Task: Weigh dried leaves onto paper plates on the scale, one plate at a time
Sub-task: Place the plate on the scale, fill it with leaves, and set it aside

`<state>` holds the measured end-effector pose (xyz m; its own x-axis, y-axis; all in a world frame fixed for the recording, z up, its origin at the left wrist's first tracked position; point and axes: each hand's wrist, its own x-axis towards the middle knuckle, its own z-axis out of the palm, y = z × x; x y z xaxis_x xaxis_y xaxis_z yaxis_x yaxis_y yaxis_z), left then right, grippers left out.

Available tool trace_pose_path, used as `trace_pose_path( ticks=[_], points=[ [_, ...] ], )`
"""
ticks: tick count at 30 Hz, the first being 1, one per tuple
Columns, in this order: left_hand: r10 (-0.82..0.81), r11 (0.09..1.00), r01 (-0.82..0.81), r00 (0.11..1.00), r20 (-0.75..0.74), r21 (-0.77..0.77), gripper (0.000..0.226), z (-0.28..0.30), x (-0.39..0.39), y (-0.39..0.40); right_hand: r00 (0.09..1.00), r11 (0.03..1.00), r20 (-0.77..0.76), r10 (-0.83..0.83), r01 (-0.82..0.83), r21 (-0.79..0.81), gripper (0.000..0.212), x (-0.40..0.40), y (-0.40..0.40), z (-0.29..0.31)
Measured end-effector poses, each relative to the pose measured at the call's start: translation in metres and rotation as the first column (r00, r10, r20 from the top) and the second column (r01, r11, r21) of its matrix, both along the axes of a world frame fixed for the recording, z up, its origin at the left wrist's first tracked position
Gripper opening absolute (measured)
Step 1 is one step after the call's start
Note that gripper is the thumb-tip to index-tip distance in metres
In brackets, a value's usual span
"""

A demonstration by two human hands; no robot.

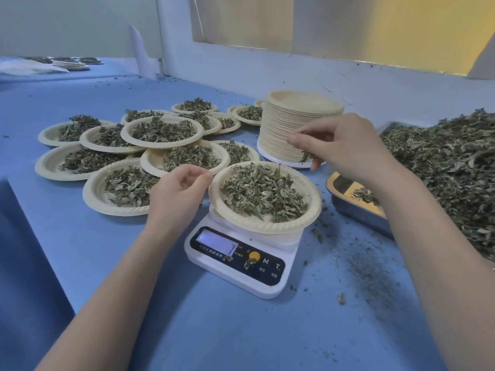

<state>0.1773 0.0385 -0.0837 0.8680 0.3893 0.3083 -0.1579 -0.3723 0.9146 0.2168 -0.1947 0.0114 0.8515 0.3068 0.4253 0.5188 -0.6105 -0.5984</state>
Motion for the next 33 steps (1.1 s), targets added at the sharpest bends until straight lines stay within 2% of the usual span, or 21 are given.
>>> trace_pose_path(
  ticks=[1,4,7,11,15,18,21,24,27,29,33],
  points=[
    [0.029,0.999,-0.03,0.999,0.017,0.039,0.007,0.0,0.0,-0.001,1.0,1.0,-0.001,-0.019,0.019,-0.014,0.014,0.001,-0.003,0.0],
    [0.118,0.948,-0.158,0.981,0.153,0.278,0.006,0.011,-0.001,-0.01,0.998,0.998,-0.032,-0.051,0.05,-0.045,0.013,0.001,-0.011,0.001],
    [-0.015,0.9,-0.09,0.972,0.236,0.427,0.007,0.036,0.004,-0.033,0.996,0.996,-0.069,-0.061,0.056,-0.073,0.009,-0.001,-0.021,0.004],
    [-0.24,0.877,0.143,0.957,0.161,0.458,0.009,0.057,0.018,-0.089,0.991,0.99,-0.078,-0.106,0.098,-0.099,0.015,-0.002,-0.041,0.011],
    [-0.377,0.787,0.285,0.924,0.061,0.547,0.018,0.062,0.033,-0.147,0.982,0.977,-0.064,-0.177,0.167,-0.132,0.016,0.0,-0.066,0.016],
    [-0.45,0.723,0.375,0.893,-0.016,0.58,0.023,0.063,0.039,-0.175,0.964,0.937,-0.122,-0.235,0.191,-0.291,0.016,-0.001,-0.088,0.024],
    [-0.466,0.692,0.398,0.883,-0.047,0.602,0.023,0.062,0.04,-0.182,0.931,0.866,-0.228,-0.285,0.148,-0.477,0.027,-0.01,-0.11,0.036],
    [-0.448,0.706,0.378,0.893,-0.035,0.598,0.022,0.062,0.039,-0.169,0.942,0.902,-0.236,-0.24,0.127,-0.412,0.025,-0.017,-0.112,0.041],
    [-0.384,0.754,0.322,0.923,-0.014,0.572,0.02,0.064,0.035,-0.143,0.952,0.912,-0.281,-0.121,-0.005,-0.41,0.027,-0.013,-0.089,0.034],
    [-0.327,0.792,0.276,0.945,-0.002,0.545,0.018,0.065,0.029,-0.124,0.939,0.881,-0.339,-0.062,-0.108,-0.461,0.041,-0.008,-0.067,0.025],
    [-0.201,0.849,0.148,0.978,0.051,0.508,0.013,0.064,0.012,-0.082,0.89,0.842,-0.457,0.012,-0.255,-0.474,0.087,-0.002,-0.037,0.007]
  ],
)
